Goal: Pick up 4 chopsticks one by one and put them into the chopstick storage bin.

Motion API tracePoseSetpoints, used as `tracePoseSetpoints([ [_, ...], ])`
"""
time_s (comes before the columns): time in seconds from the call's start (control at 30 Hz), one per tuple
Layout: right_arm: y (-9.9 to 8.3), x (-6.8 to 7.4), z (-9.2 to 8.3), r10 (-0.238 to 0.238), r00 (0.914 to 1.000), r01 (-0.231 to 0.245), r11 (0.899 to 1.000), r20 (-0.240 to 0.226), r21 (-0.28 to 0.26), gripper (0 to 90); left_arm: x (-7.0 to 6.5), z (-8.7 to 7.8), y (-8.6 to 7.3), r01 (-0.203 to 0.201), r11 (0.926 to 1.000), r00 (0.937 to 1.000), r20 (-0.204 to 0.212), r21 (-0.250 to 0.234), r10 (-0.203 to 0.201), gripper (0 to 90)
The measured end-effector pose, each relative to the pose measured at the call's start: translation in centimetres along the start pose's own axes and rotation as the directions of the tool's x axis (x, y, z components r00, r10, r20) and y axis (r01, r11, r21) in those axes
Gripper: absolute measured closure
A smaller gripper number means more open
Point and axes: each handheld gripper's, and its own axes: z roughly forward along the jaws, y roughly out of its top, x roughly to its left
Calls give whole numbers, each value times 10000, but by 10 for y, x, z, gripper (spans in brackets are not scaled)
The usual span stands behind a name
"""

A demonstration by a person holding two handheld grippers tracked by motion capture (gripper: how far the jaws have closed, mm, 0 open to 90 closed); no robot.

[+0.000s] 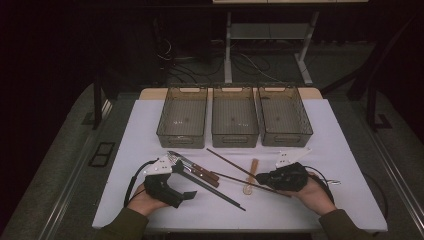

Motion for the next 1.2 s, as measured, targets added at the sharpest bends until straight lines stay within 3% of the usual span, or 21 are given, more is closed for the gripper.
tracePoseSetpoints([
  [0.53, 22, -4, 7, 342, 9994, -336, 9962, 65, -808, 843, 0, 2, 0, -52, 10000, 9999, -92, 43, 53, 0],
  [0.73, 38, -8, 16, 523, 9982, -483, 9904, 277, -1292, 843, -1, 1, 0, -62, 10000, 9999, -105, -47, 61, 0],
  [1.2, 67, -22, 30, 1284, 9874, -1106, 9781, 927, -1763, 843, -1, 1, 1, 9, 9999, 9999, -157, -131, -11, 0],
])
